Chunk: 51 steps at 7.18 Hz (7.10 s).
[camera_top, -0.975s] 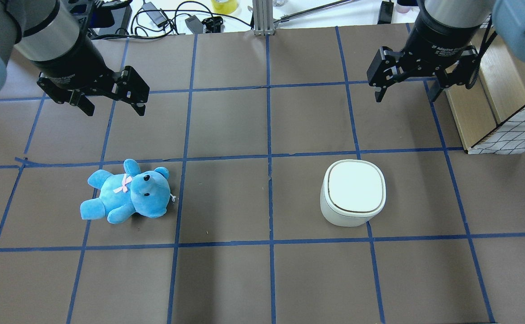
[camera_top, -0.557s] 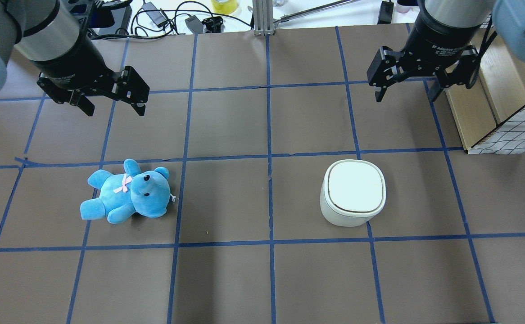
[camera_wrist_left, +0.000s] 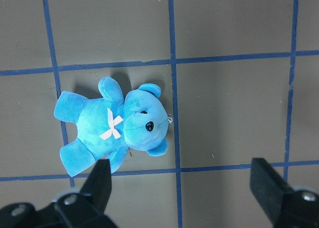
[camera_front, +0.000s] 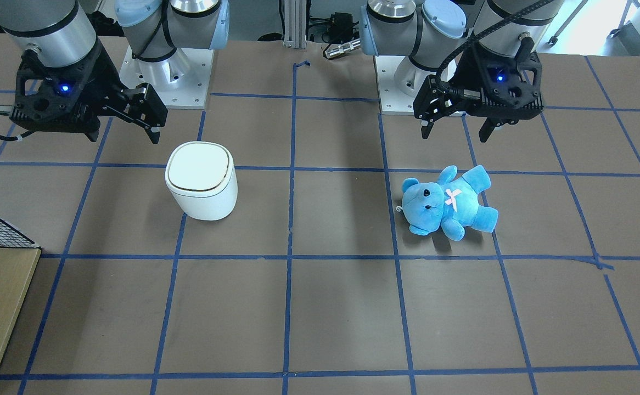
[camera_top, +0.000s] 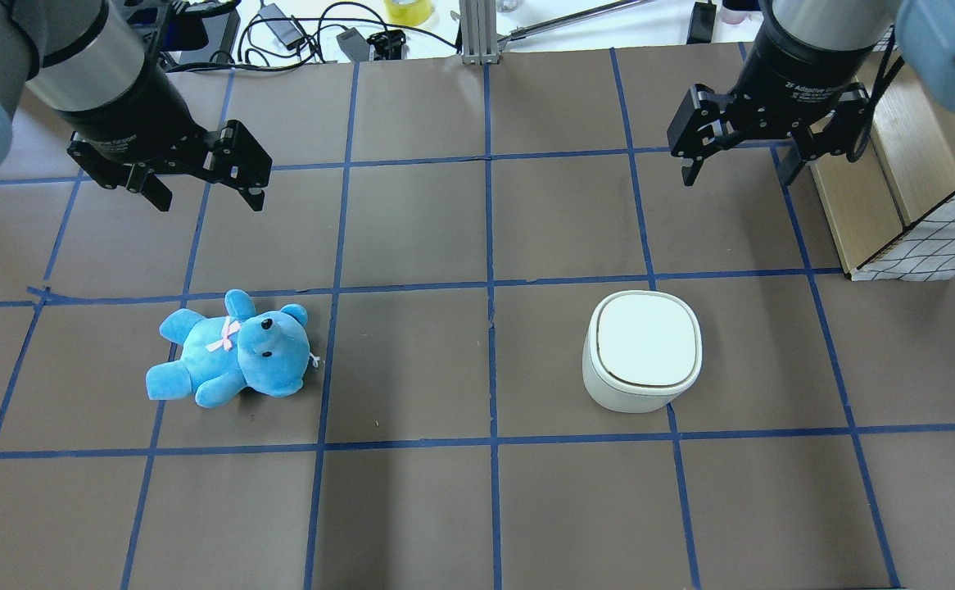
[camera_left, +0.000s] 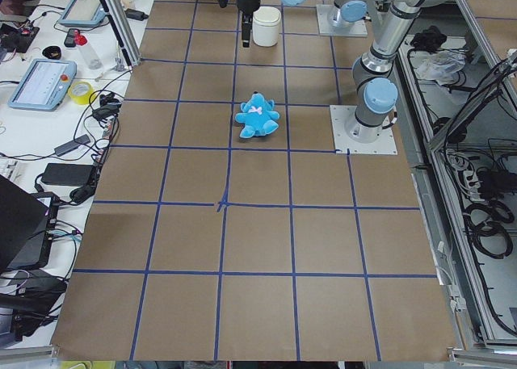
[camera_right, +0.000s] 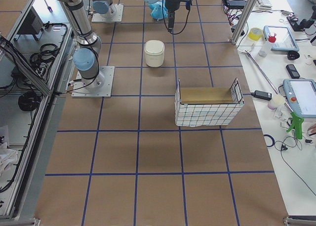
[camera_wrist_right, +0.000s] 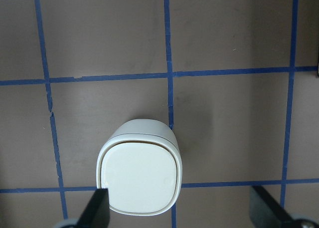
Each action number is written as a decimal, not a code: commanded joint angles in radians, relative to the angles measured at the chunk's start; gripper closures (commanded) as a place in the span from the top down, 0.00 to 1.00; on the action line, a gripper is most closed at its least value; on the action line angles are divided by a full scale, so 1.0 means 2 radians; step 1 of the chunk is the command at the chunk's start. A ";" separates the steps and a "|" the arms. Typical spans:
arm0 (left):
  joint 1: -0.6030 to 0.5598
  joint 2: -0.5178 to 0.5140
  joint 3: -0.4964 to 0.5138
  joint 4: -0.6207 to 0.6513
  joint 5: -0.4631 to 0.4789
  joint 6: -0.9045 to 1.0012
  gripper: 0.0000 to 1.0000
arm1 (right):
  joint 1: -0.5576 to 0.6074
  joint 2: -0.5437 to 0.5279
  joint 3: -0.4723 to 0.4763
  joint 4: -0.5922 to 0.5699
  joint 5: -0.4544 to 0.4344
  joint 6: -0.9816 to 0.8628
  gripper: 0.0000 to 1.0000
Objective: Open trash can with right arm
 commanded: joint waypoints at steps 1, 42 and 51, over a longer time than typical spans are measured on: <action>0.000 0.000 0.000 0.000 0.000 0.000 1.00 | 0.001 0.000 0.000 0.000 0.000 0.000 1.00; 0.000 0.000 0.000 0.000 0.000 0.000 1.00 | -0.013 0.021 0.000 0.046 0.025 -0.037 1.00; 0.000 0.000 0.000 0.000 -0.001 0.000 1.00 | 0.021 0.026 0.005 -0.066 -0.036 0.030 1.00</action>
